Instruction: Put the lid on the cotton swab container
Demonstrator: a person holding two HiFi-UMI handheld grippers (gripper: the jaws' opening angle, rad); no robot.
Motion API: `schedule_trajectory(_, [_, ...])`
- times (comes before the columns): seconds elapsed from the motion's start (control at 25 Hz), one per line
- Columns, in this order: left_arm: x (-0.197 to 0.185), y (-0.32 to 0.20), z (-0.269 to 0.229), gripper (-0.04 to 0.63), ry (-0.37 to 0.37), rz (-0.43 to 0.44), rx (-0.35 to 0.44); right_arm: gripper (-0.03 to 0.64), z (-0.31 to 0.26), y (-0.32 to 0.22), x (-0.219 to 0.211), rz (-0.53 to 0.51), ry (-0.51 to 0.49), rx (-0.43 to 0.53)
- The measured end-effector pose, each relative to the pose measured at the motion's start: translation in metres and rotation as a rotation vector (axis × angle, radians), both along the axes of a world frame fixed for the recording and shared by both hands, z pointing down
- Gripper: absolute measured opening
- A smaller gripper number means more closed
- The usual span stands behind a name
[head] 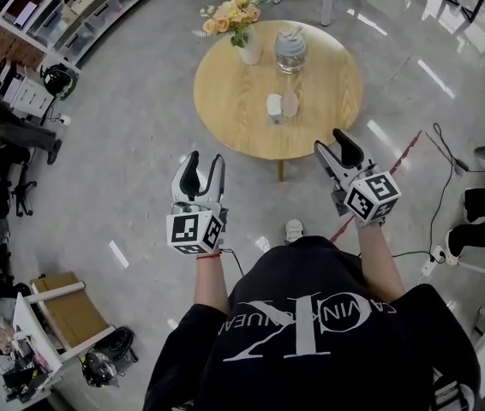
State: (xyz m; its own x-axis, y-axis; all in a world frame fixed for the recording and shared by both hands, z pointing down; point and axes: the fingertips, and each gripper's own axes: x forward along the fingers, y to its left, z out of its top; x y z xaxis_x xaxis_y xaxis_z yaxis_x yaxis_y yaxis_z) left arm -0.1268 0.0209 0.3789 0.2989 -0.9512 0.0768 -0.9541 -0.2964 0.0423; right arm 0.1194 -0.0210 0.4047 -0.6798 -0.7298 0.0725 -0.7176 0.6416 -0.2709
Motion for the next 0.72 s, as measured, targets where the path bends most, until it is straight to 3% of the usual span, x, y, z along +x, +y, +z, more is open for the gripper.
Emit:
schedule_trajectory(0.2, [0.013,-0.018,0.011,0.196,0.008,0.004,-0.011,0.209,0.002,-0.021,0.006,-0.014,-0.001,-0.004])
schedule_trajectory(0.72, [0.021,-0.041,0.048,0.196,-0.009,0.042,-0.143,0.209,0.036,-0.045,0.001,-0.034,-0.047,-0.134])
